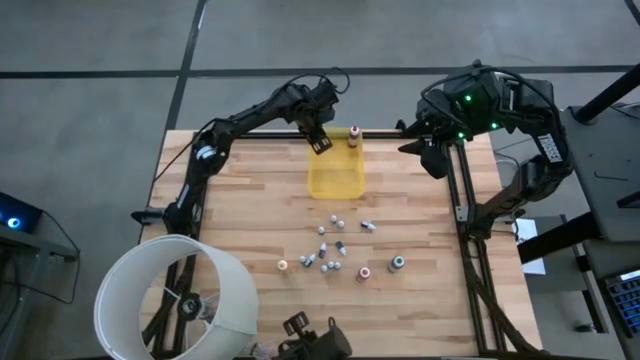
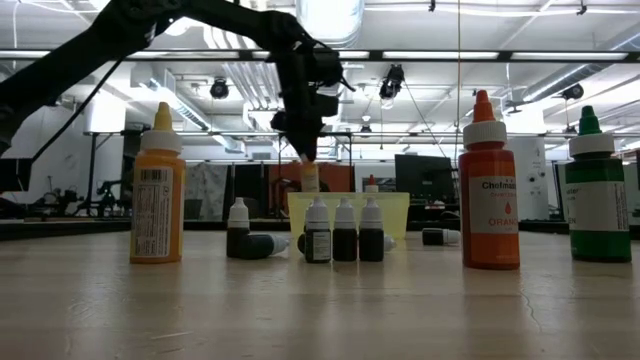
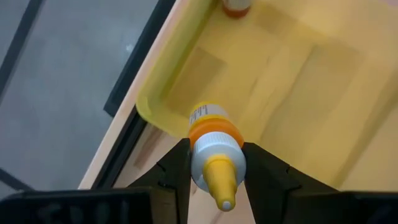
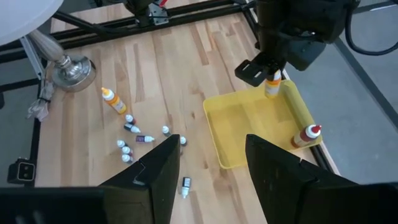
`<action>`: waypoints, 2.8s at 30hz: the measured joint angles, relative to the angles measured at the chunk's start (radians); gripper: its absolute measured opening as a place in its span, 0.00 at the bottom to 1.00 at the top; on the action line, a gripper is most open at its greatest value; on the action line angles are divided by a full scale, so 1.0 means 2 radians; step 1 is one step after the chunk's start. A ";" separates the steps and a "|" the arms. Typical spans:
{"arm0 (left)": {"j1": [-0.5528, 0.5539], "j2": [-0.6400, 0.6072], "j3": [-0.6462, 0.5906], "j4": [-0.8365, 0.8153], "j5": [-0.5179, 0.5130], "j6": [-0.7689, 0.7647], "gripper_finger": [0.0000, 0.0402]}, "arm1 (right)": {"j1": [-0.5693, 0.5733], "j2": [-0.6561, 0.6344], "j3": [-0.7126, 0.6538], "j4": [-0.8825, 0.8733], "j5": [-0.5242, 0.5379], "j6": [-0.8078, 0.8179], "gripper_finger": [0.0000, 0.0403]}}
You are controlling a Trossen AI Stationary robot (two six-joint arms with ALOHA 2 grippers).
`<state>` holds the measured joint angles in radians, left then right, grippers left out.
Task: Pick & Place food coloring
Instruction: Put the top large yellow food coloring bottle into the yellow container, then put the large green food coloring bottle into the yellow container
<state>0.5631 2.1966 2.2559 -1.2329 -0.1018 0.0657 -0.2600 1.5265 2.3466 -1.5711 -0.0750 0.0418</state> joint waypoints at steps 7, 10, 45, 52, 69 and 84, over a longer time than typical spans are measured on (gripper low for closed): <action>0.001 0.000 -0.001 0.040 0.000 -0.006 0.24 | 0.000 0.000 0.000 0.000 0.000 0.000 0.43; 0.005 0.000 -0.002 0.044 0.000 -0.006 0.24 | 0.000 0.000 0.000 0.000 0.000 0.000 0.43; 0.030 0.032 -0.035 0.089 -0.001 -0.018 0.24 | 0.000 0.000 -0.001 0.000 0.000 0.002 0.43; 0.032 0.032 -0.035 0.063 -0.002 -0.019 0.24 | 0.000 0.000 -0.001 0.000 0.000 0.002 0.43; 0.033 0.032 -0.035 0.070 -0.026 0.000 0.29 | 0.000 -0.001 -0.001 0.000 -0.002 0.004 0.43; 0.033 0.032 -0.031 0.084 -0.044 0.000 0.34 | 0.000 -0.001 -0.001 0.000 -0.002 0.002 0.43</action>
<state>0.6292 2.2601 2.1937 -1.0643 -0.1901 0.0652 -0.2600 1.5246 2.3447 -1.5711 -0.0782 0.0454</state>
